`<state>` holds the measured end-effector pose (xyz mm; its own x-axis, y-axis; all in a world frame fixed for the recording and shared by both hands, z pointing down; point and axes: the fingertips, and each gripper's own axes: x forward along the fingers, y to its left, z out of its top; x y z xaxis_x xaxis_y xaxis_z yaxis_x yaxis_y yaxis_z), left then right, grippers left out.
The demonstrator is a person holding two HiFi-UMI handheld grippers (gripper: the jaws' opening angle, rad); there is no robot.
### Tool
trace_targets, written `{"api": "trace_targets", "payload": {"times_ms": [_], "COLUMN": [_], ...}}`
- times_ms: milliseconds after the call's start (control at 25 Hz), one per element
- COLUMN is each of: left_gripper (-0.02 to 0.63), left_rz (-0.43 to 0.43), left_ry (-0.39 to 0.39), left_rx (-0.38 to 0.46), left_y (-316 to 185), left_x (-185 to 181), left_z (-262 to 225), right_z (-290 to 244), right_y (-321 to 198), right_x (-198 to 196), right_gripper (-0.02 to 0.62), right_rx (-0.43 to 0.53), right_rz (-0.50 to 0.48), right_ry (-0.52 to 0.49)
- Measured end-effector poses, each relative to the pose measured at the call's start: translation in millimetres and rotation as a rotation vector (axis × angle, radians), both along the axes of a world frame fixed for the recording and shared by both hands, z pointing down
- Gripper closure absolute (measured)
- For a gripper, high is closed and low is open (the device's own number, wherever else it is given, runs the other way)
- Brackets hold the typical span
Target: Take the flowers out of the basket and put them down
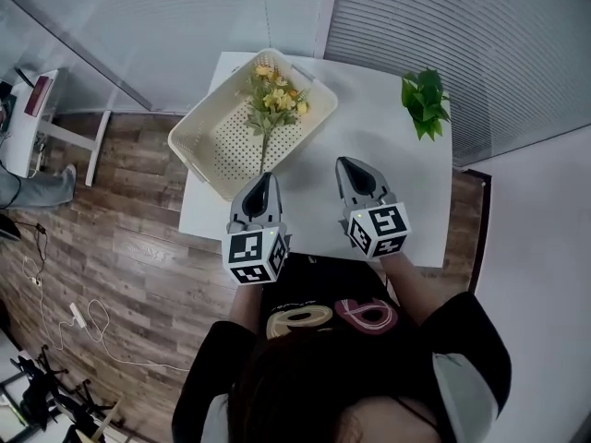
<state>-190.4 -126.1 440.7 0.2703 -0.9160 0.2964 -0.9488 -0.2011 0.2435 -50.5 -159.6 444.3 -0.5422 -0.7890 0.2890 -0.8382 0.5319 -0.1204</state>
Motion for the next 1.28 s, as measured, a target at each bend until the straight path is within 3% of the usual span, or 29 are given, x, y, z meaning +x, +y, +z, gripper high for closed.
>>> {"api": "trace_targets", "payload": {"times_ms": [240,360,520,720,880,1040,1160,1280], "left_gripper": [0.581,0.48,0.452,0.4,0.397,0.376,0.374,0.373], "left_rz": [-0.015,0.038,0.041,0.096,0.112,0.19,0.18,0.23], "left_ry": [-0.003,-0.018,-0.082,-0.066,-0.12,-0.005,-0.083,-0.137], "left_rx": [0.004,-0.007,-0.013,-0.142,-0.245,-0.352,-0.353,-0.435], "left_y": [-31,-52,-76,-106,-127,-142,-157,-158], "left_x": [-20,-17,-21,-27,-35,-24,-33,-30], "left_z": [-11,-16,-18,4,38,63,74,97], "right_z": [-5,-6,-2,-2,8,14,16,18], "right_y": [-17,-23,-29,-35,-41,-50,-55,-60], "right_x": [6,11,15,23,39,54,58,61], "right_gripper": [0.584,0.584,0.584,0.584,0.584,0.584,0.584,0.584], "right_rx": [-0.003,0.001,-0.011,-0.017,-0.043,-0.059,-0.067,-0.075], "right_rz": [0.007,0.004,0.005,0.02,0.056,0.091,0.106,0.12], "right_ry": [-0.004,-0.009,-0.024,-0.03,-0.029,-0.026,-0.034,-0.035]}}
